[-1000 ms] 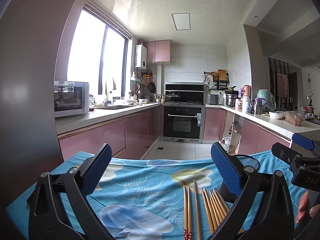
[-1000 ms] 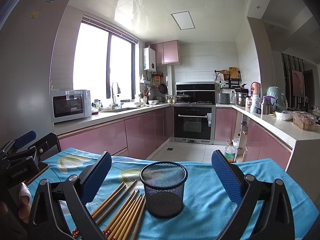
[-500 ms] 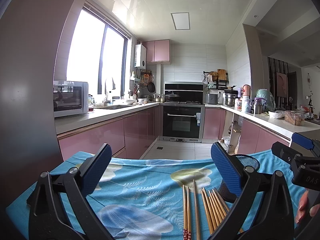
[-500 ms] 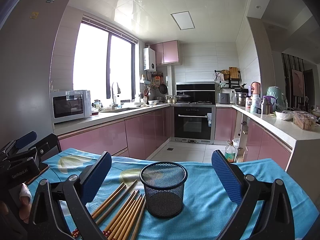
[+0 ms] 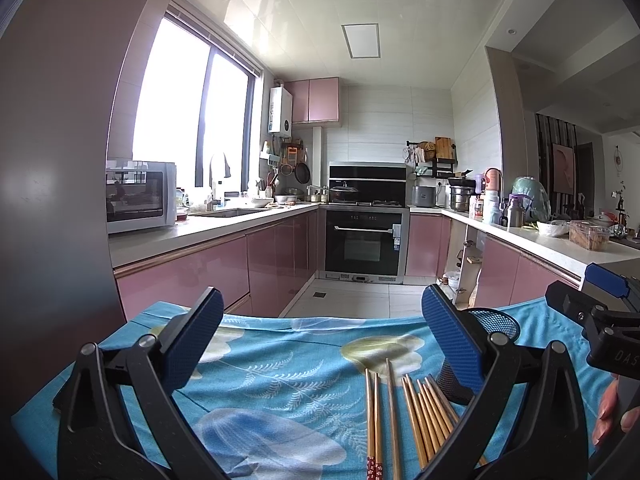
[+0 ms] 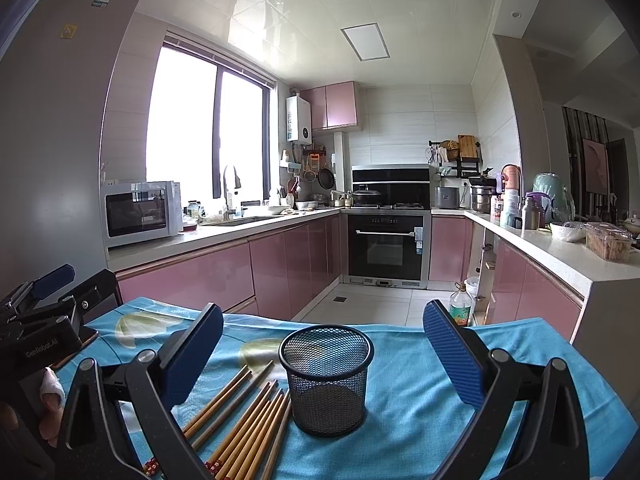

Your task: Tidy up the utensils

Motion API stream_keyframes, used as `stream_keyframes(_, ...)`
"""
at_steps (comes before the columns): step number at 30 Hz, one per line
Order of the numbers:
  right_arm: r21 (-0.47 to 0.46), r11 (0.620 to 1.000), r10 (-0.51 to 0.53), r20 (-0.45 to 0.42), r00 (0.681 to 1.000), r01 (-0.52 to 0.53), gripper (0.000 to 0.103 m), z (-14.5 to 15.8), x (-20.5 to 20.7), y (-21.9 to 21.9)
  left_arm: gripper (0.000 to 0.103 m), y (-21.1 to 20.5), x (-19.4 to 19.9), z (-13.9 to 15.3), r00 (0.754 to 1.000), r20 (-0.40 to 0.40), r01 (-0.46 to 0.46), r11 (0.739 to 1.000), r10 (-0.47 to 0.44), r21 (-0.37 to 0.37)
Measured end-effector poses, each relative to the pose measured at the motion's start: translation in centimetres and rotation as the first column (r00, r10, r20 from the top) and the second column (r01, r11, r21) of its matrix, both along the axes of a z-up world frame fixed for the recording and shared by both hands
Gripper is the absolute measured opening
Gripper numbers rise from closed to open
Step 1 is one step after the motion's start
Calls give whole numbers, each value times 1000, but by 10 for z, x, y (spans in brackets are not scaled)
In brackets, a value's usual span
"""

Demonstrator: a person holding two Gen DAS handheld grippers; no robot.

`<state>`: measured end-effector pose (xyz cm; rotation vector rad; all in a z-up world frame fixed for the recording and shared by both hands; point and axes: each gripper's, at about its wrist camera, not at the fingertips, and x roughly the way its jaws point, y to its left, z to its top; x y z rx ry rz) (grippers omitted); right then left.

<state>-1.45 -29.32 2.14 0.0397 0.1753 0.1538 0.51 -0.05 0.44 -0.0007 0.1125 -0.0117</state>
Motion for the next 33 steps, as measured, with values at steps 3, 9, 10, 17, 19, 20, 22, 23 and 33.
stream_keyframes(3,1,1000,-1,-1,1000,1,97,0,0,0,98,0,0,0,1000,-1,0,1000,0,-1)
stream_keyframes(9,0,1000,0,-4,1000,0,97,0,0,-1,98,-1,1,0,1000,0,-1,1000,1,1)
stream_keyframes(10,0,1000,0,-4,1000,0,97,0,0,-1,98,-1,1,1,1000,-1,0,1000,0,0)
stream_keyframes(17,3,1000,2,-4,1000,-2,97,1,0,-1,98,-1,1,0,1000,0,0,1000,0,1)
stream_keyframes(19,3,1000,2,-6,1000,-2,97,0,1,-1,98,-1,2,0,1000,-2,2,1000,-2,0)
stream_keyframes(20,3,1000,2,-6,1000,-2,97,0,0,-1,98,-1,3,0,1000,-2,2,1000,-2,1)
stream_keyframes(22,5,1000,6,-11,1000,-6,97,0,1,-2,98,-1,5,0,1000,-8,6,1000,-6,3)
stream_keyframes(23,6,1000,9,-18,1000,-9,97,0,1,-2,98,-1,5,0,1000,-12,7,1000,-7,3)
stream_keyframes(33,-33,986,150,-246,958,-163,80,-23,18,17,98,-2,45,-25,972,-231,61,994,-38,92)
